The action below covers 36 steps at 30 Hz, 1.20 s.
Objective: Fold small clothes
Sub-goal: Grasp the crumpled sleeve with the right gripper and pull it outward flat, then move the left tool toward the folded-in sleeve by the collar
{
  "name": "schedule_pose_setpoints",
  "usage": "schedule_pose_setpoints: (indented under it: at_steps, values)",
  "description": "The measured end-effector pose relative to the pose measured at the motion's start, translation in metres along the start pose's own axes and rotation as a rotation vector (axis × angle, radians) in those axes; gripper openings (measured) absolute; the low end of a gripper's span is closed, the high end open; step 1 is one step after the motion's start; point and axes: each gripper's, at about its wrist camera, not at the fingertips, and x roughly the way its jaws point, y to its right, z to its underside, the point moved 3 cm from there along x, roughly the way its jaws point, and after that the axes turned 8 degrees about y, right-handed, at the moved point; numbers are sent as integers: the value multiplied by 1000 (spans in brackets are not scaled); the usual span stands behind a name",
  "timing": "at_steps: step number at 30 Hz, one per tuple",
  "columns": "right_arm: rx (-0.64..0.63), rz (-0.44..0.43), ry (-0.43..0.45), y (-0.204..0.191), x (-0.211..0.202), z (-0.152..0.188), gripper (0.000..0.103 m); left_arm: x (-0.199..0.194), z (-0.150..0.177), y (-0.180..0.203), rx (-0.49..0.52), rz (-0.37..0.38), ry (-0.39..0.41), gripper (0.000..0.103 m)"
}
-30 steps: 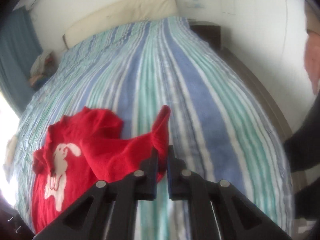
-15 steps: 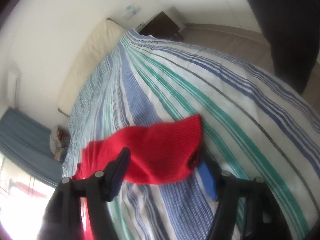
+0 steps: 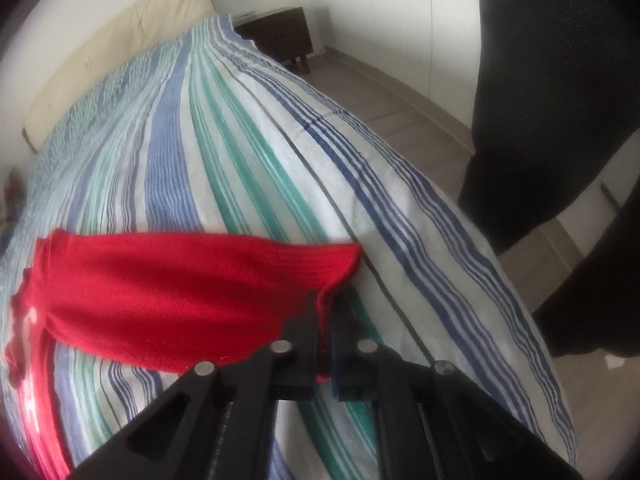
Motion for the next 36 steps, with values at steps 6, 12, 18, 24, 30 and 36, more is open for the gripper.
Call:
schedule_pose_setpoints:
  at_steps: [6, 12, 18, 24, 30, 36]
  values:
    - [-52, 36, 35, 1, -15, 8, 47, 3, -4, -3, -6, 3, -1, 101]
    - [-87, 151, 72, 10, -62, 23, 64, 1, -16, 6, 15, 34, 46, 101]
    - [-231, 54, 130, -46, -136, 66, 69, 6, -17, 9, 35, 35, 66, 101]
    - [-377, -164, 148, -138, -182, 134, 71, 4, -12, -1, 19, 20, 74, 101]
    - [-559, -313, 173, -212, -205, 184, 71, 2, -7, -20, 16, -32, 82, 101]
    - [-670, -384, 206, -250, -219, 207, 71, 1, -5, -35, -30, -53, 73, 101]
